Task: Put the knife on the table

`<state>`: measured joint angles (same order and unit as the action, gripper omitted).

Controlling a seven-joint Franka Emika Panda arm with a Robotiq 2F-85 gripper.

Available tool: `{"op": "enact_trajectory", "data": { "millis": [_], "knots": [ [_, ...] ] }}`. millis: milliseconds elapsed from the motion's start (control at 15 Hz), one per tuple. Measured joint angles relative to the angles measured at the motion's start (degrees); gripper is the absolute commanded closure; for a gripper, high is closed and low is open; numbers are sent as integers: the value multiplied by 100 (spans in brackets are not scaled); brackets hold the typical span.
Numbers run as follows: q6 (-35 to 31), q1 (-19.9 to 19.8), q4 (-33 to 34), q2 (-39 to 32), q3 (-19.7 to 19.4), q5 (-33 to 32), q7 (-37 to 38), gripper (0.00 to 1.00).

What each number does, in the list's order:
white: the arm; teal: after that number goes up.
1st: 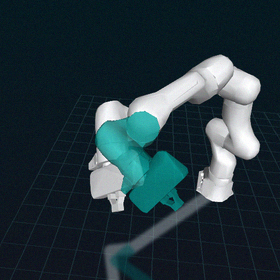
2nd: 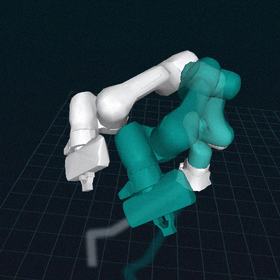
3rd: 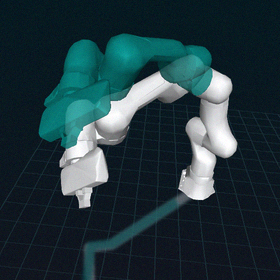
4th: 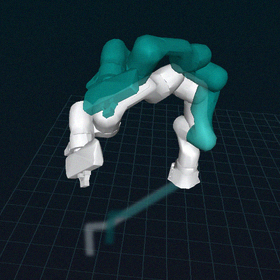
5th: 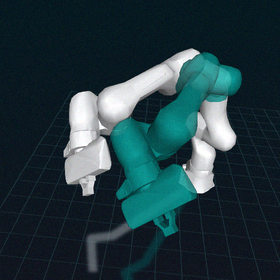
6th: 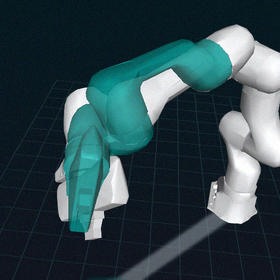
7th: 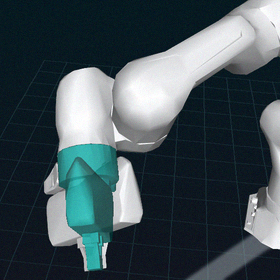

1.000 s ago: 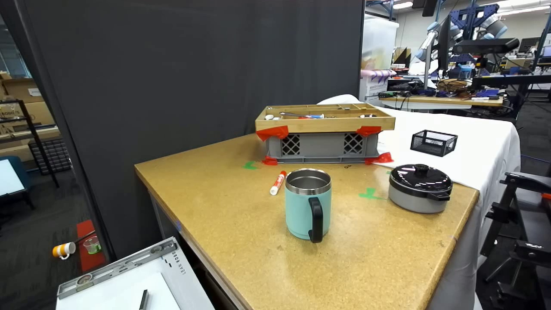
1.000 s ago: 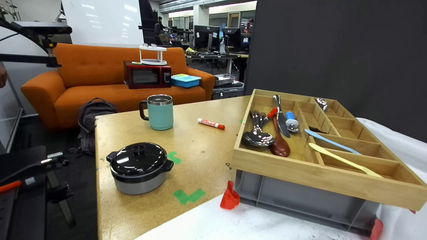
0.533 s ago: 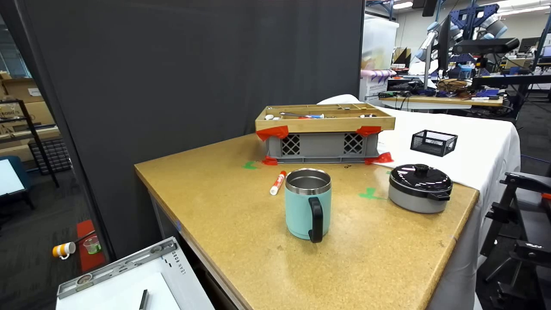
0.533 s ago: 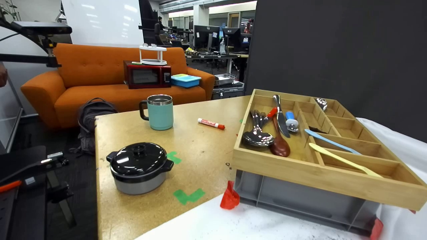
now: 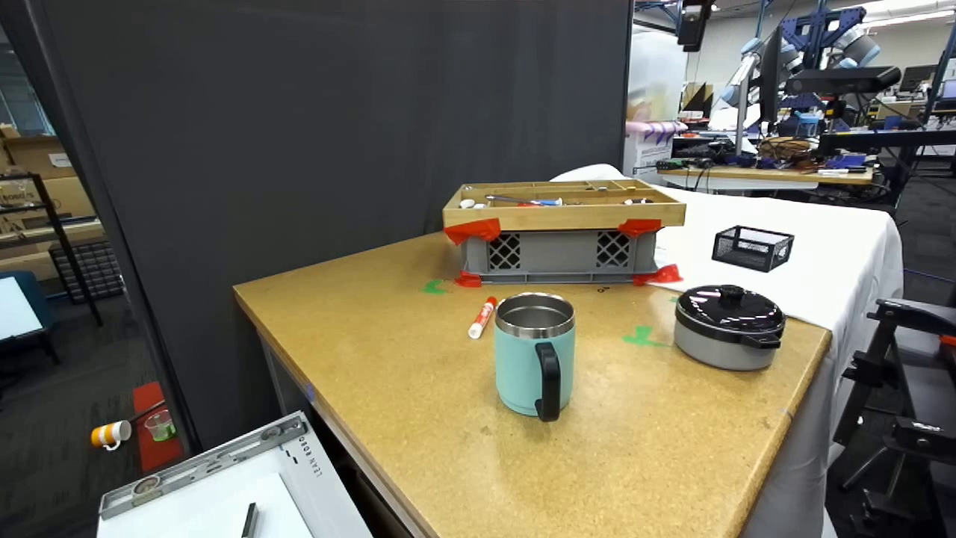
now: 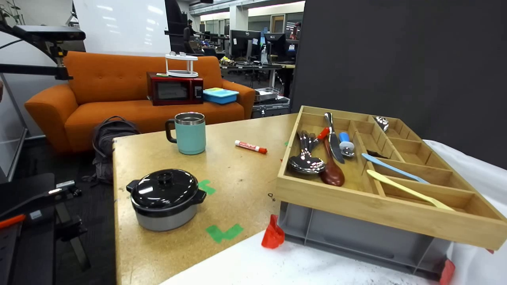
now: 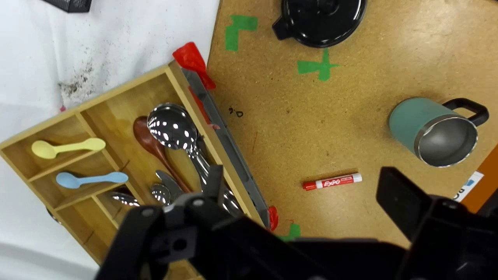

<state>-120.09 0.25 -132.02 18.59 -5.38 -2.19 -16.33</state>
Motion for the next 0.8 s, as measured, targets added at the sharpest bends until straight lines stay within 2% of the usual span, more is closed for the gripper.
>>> {"op": "enact_trajectory", "data": {
  "millis": [467, 733, 800],
  "knots": [
    [-502, 2, 1478, -1569, -10, 47, -1394, 0],
    [-620, -96, 2063, -2410, -9, 115, -2356, 0],
    [-621, -122, 2118, -2514, -3, 113, -2380, 0]
  ]
}}
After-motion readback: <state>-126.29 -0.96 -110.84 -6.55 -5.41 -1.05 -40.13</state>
